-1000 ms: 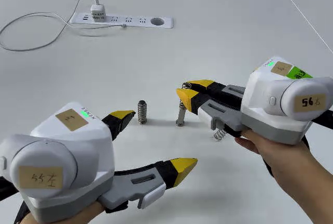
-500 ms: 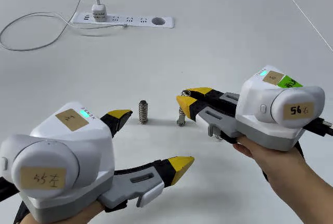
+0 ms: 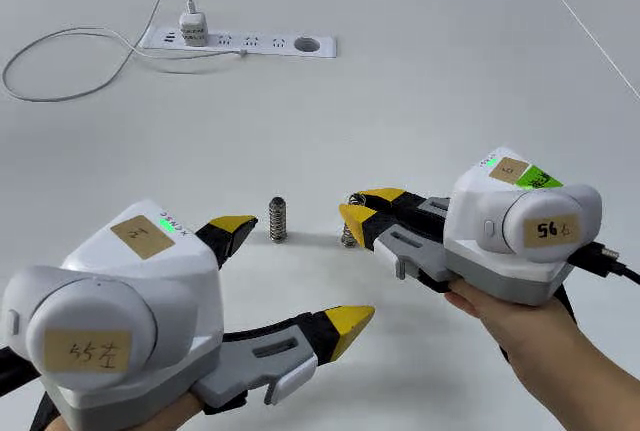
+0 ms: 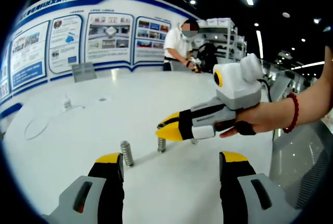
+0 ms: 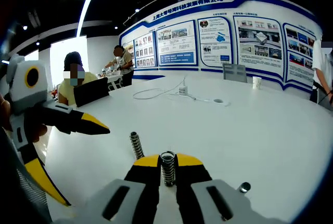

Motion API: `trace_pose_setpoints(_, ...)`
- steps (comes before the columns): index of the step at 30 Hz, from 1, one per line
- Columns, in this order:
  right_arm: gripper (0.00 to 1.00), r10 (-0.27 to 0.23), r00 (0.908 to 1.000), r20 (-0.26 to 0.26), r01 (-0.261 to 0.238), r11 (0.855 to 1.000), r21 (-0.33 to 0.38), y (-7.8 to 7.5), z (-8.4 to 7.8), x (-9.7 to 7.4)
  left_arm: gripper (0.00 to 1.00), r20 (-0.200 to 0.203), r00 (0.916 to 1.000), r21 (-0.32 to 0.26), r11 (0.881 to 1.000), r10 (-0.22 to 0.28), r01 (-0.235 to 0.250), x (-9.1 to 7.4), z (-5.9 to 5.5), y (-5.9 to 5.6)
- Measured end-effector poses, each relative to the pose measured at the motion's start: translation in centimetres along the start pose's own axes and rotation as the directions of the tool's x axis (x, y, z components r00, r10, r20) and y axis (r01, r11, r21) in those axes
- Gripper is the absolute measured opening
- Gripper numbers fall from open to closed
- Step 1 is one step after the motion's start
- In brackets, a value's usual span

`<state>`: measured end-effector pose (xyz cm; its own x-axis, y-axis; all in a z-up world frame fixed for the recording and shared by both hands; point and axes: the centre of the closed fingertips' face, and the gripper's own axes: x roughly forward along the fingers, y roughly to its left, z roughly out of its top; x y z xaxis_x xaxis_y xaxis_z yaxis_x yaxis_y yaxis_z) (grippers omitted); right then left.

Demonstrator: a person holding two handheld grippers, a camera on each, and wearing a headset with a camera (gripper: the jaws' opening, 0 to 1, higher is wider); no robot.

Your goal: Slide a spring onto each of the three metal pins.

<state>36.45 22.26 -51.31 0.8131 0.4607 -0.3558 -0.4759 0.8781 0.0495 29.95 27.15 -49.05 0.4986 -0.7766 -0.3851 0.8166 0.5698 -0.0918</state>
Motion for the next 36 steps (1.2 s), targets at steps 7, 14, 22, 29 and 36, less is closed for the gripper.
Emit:
trace_pose_setpoints(7,0.11,0.0,0.9999,-0.017,0.0,1.0,0.005,0.0,-0.8,0.0,0.76,0.008,1.0,-0.005,1.0,-0.001,0.001,0.0,0.1,0.0)
trace_pose_setpoints(14,0.11,-0.002,0.9997,-0.023,0.002,1.0,0.004,0.0,-1.1,0.1,0.76,0.006,1.0,-0.007,1.0,0.002,-0.002,-0.1,0.1,0.1)
trace_pose_setpoints(22,0.12,0.003,0.9995,-0.031,-0.002,1.0,0.022,0.0,-1.1,0.1,0.75,0.0,1.0,-0.008,1.0,0.005,-0.005,0.0,-0.1,0.2)
trace_pose_setpoints(29,0.18,0.023,0.9997,-0.013,-0.022,0.998,0.065,0.5,-0.2,-0.5,0.74,-0.005,0.9999,-0.001,1.0,0.013,-0.013,-0.1,-0.1,0.3)
trace_pose_setpoints(36,0.23,0.035,0.9992,-0.016,-0.034,0.997,0.065,0.7,0.8,-1.5,0.72,-0.01,0.9998,-0.011,1.0,0.015,-0.015,-0.1,-0.2,0.2)
